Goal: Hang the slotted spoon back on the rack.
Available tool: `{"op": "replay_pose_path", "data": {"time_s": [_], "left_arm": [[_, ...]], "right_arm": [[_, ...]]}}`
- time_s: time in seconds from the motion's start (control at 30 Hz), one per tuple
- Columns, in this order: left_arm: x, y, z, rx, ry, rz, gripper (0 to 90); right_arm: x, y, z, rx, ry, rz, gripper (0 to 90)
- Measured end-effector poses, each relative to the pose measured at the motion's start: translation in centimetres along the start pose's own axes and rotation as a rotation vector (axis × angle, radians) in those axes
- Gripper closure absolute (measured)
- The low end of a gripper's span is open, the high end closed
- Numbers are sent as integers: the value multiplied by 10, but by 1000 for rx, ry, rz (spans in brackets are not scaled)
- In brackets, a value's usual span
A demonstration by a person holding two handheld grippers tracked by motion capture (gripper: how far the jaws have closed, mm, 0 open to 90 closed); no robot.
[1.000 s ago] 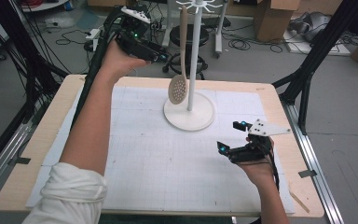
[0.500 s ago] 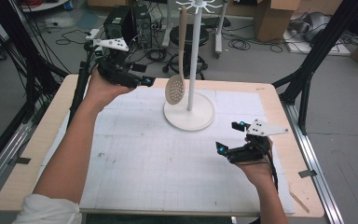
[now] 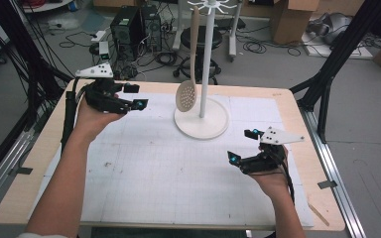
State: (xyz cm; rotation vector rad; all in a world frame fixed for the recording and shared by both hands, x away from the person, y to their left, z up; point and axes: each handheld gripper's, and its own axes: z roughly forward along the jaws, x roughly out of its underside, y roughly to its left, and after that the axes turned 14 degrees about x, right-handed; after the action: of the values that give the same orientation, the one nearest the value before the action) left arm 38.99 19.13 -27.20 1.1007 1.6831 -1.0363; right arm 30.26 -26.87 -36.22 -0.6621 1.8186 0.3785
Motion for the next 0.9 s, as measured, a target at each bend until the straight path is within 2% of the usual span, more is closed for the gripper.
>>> {"op": "replay_pose_path", "data": {"time_s": [0.23,0.57,0.67,0.77,0.83,0.9], "left_arm": [[26,-15,-12,1,-36,16,280],[68,-34,-14,-9,-54,11,246],[78,-36,-15,-9,-69,-5,242],[85,-37,-16,-2,-75,0,232],[89,-38,-16,-1,-77,6,170],[94,-38,-16,6,-80,10,168]], "right_arm": [[0,0,1,1,5,-2,15],[0,1,3,-1,7,4,15],[1,1,3,-1,11,1,15],[1,2,4,-2,15,4,15],[1,1,5,-2,12,1,15],[1,1,5,-4,13,0,15]]}}
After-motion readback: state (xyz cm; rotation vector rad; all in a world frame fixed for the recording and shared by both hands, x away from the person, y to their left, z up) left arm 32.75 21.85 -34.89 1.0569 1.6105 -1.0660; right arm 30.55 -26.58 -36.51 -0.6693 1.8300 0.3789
